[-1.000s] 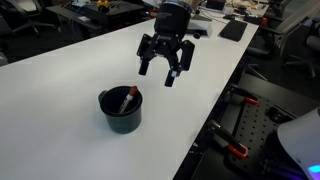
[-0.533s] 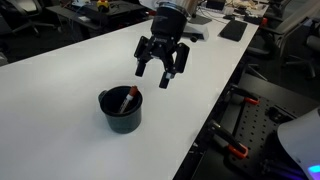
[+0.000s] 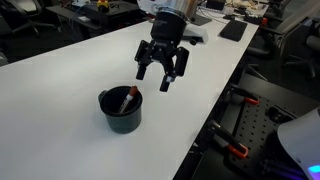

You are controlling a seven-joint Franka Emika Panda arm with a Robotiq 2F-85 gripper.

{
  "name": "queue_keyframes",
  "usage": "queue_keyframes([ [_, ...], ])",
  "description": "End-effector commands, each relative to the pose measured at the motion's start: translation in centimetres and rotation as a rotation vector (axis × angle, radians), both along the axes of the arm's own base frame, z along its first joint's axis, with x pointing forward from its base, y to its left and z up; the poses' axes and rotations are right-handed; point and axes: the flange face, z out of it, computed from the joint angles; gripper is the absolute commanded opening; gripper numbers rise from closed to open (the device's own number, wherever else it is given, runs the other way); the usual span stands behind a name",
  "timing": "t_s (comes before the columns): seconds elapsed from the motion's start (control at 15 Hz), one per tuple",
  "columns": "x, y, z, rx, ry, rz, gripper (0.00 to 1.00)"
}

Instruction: Move the sharpie to the table

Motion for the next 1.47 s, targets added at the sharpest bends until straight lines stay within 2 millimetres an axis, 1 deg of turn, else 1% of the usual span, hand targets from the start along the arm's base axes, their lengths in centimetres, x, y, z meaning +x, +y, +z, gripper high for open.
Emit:
queue_keyframes([
  [0.0,0.2,0.6,-0.5,0.014,-0.005,0.001,1.0],
  [0.27,0.6,1.2,-0.6,0.018,-0.016,0.004,1.0],
  [0.6,2.5,2.1,0.6,0.032,-0.051,-0.006,1.0],
  [0.93,3.5,2.5,0.6,0.029,-0.058,-0.002,1.0],
  [1.0,3.6,2.6,0.5,0.029,-0.055,-0.001,0.94],
  [1.07,3.7,2.6,0.4,0.029,-0.053,0.0,0.9],
  [1.13,3.8,2.6,0.3,0.027,-0.052,0.001,0.81],
  [1.2,3.8,2.6,0.1,0.026,-0.049,0.002,0.84],
  [1.33,3.9,2.7,-0.2,0.024,-0.044,0.004,0.78],
  [1.4,3.9,2.7,-0.3,0.023,-0.043,0.006,0.79],
])
